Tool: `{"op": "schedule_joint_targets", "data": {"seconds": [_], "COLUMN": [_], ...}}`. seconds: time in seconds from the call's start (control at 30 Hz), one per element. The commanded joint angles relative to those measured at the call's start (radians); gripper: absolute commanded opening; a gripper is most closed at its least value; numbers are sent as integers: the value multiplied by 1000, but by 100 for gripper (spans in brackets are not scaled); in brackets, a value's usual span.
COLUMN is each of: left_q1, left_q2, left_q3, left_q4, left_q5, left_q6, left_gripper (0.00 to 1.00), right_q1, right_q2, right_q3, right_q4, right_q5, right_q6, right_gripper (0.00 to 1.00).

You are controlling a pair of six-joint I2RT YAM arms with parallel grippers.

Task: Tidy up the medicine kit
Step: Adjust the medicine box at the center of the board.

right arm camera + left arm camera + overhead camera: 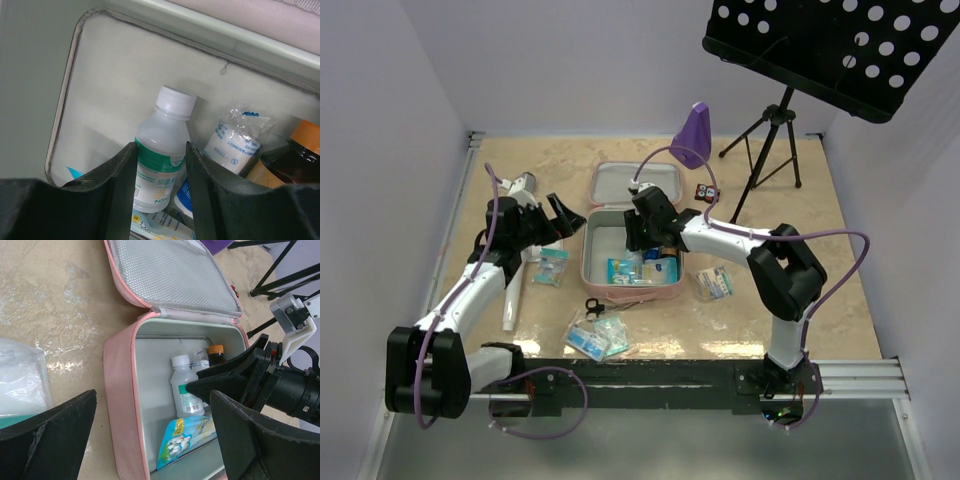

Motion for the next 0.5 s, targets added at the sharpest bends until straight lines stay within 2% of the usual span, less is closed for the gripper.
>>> {"op": "schedule_joint_targets", "data": {"seconds": [0.0,0.1,0.23,0.33,0.47], "left_q1": [-3,-3,-4,-3,-4], "left_q2": [1,1,-2,0,-2], "left_q3": [-9,-9,-9,-11,-12], "left_q4": [29,23,23,26,28], "left_q5": [0,0,-3,-2,2], "left_q6": [-15,-15,-13,-18,-21], "left_gripper": [100,100,100,100,100], "right_q1": [-21,-38,-39,-31,-28], "right_q2": [41,42,32,38,39], "right_q3": [36,46,58,61,44], "right_q4": [-23,-24,-32,-44,-44], "right_q5": [32,39,-9,-32,-29], "right_q6": [-3,-7,-12,-3,-1], "right_gripper": [39,40,57,64,65]}}
